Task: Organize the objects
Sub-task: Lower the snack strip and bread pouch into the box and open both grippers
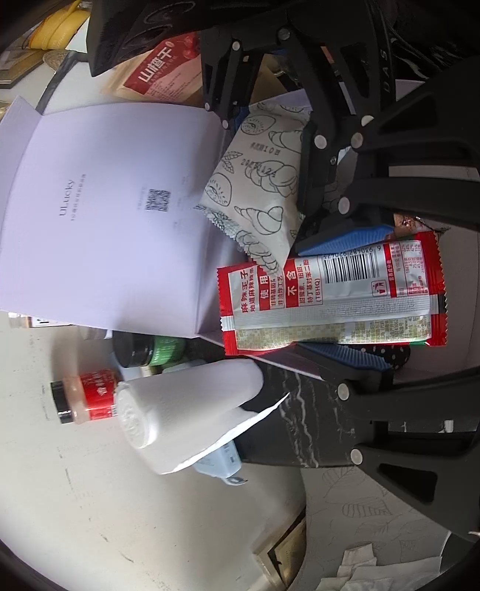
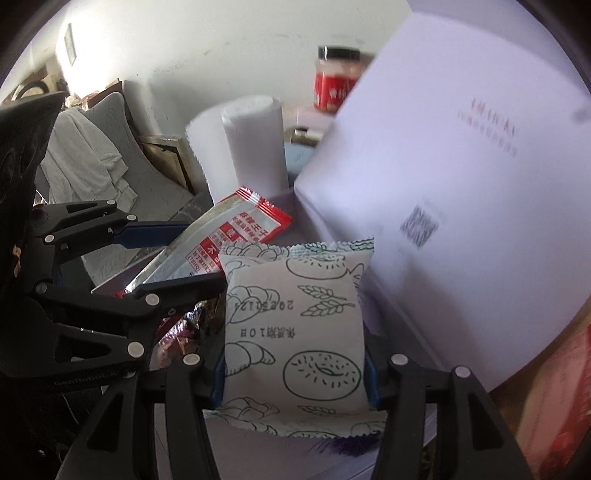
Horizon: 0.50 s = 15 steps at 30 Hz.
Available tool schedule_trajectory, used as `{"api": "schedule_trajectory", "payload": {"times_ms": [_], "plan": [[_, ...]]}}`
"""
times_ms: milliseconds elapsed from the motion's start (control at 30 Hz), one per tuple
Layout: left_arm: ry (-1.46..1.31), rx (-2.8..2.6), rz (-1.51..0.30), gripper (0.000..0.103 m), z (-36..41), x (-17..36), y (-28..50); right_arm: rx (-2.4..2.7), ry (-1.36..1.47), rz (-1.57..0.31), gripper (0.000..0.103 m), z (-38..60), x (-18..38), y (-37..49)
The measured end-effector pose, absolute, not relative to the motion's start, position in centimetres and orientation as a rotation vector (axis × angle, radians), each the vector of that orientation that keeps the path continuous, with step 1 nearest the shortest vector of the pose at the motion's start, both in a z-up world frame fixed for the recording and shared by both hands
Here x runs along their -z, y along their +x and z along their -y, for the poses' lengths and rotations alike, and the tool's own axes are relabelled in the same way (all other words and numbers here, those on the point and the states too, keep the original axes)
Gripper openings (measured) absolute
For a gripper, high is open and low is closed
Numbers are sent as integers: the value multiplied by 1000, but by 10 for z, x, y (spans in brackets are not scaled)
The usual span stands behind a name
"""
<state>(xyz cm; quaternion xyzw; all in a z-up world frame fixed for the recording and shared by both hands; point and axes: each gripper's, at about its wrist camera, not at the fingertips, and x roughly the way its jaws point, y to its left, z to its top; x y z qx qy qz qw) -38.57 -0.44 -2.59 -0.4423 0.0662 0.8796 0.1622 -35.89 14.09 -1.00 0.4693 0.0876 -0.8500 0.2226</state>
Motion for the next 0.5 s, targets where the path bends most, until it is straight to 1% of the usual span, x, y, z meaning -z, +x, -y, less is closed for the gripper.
{"api": "schedule_trajectory", "payload": {"times_ms": [333,500], "plan": [[-1302,-2452,-216,45,2,35,-372,2353,1324,-322,58,-134,14,-341],[-1343,-2391,-191,45,0,42,-365,2348,1342,-354,58,-134,16,-329]]}}
